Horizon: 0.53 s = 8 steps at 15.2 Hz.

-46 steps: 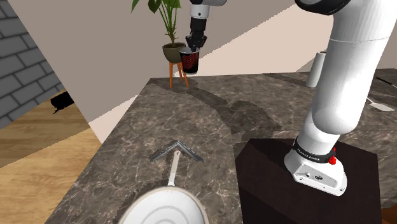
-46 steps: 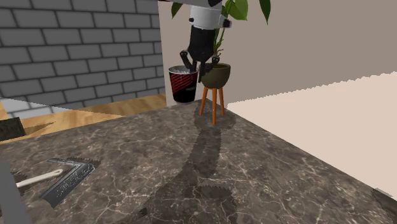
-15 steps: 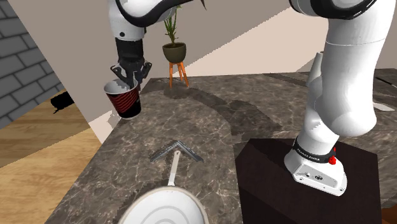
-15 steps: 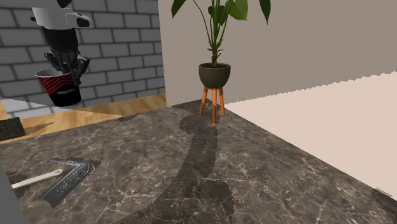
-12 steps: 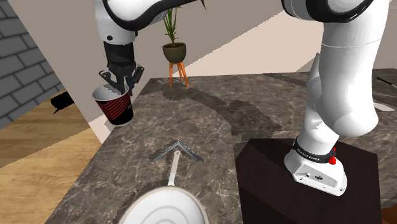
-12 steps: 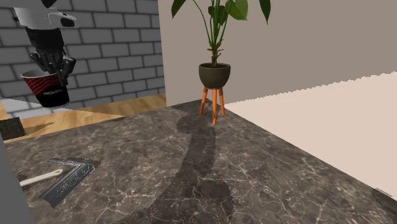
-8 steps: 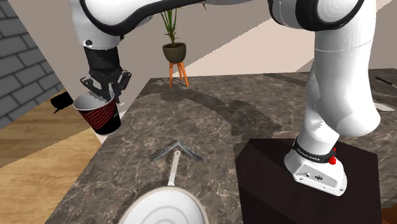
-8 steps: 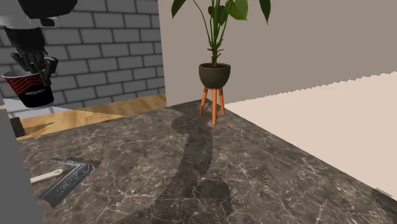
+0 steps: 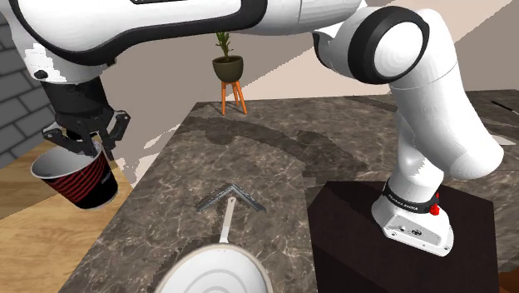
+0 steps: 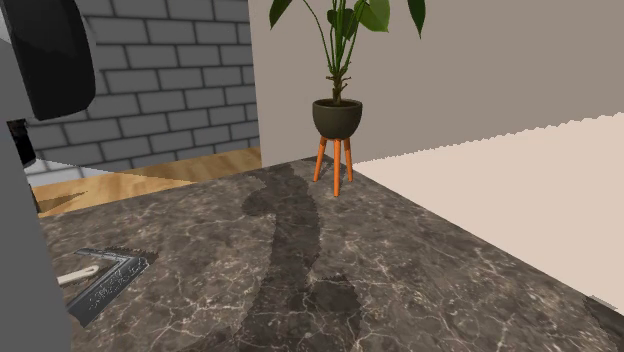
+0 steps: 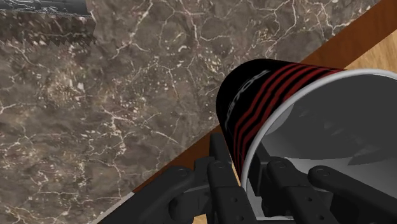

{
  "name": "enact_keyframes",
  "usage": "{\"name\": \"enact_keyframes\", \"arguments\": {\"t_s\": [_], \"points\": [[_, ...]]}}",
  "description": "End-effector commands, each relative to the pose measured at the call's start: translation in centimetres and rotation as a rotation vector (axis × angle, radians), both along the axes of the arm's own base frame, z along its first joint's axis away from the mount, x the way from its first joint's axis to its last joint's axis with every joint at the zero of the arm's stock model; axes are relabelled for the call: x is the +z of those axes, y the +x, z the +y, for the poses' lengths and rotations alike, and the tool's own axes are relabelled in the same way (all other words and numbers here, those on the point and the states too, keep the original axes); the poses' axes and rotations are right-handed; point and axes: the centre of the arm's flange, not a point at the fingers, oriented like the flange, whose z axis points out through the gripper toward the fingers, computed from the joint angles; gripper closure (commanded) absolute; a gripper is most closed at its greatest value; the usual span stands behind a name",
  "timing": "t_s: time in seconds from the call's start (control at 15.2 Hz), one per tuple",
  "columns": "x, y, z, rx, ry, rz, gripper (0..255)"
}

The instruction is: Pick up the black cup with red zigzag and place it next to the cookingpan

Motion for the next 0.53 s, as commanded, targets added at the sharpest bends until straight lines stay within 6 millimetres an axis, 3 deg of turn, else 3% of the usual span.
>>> {"name": "enact_keyframes", "arguments": {"t_s": [0.0,0.46], "points": [[-0.1,-0.2,1.4,-0.002,0.0,0.0,255],[-3.8,-0.2,1.4,-0.002,0.0,0.0,255]]}}
